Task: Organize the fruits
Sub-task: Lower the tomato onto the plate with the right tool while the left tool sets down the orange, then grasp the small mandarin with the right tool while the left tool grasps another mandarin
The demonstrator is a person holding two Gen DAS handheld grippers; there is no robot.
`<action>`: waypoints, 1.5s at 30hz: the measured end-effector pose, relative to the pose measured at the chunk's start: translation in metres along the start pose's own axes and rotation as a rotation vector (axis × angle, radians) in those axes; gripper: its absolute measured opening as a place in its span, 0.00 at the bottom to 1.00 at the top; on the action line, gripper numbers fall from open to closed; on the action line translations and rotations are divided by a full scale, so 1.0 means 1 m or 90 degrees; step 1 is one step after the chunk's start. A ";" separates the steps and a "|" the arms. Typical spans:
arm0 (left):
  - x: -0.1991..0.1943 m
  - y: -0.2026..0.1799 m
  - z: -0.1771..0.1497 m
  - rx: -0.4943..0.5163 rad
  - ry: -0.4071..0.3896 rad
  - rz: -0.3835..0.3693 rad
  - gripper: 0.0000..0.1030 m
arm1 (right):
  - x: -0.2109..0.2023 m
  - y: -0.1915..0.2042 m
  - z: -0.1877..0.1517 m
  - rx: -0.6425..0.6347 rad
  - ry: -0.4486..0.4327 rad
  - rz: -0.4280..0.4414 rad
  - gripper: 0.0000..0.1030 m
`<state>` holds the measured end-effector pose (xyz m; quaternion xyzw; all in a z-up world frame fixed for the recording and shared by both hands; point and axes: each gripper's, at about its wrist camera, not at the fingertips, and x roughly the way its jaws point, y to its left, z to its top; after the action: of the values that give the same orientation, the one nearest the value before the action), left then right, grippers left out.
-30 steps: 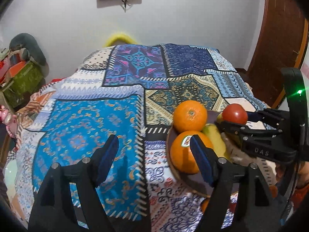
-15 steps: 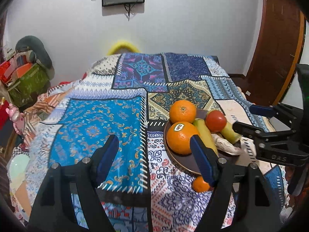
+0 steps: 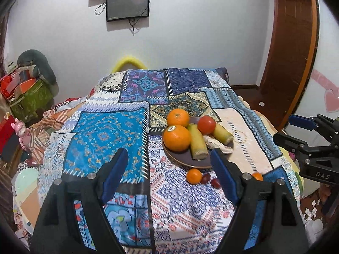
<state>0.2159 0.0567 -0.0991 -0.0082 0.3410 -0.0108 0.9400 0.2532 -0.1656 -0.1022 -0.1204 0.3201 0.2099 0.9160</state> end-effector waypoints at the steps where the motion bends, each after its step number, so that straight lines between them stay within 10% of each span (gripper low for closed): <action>1: -0.003 -0.003 -0.003 0.003 0.002 -0.003 0.78 | -0.002 0.000 -0.003 0.003 0.001 -0.002 0.63; 23: 0.041 -0.012 -0.050 -0.004 0.103 -0.035 0.86 | 0.037 -0.017 -0.085 0.082 0.119 0.024 0.63; 35: 0.088 -0.018 -0.064 0.001 0.168 -0.061 0.55 | 0.073 -0.030 -0.112 0.141 0.182 0.061 0.55; 45: 0.123 -0.025 -0.063 0.001 0.198 -0.075 0.51 | 0.087 -0.031 -0.122 0.155 0.188 0.074 0.41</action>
<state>0.2696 0.0280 -0.2258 -0.0258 0.4811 -0.0671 0.8737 0.2637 -0.2097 -0.2482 -0.0200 0.4805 0.2022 0.8532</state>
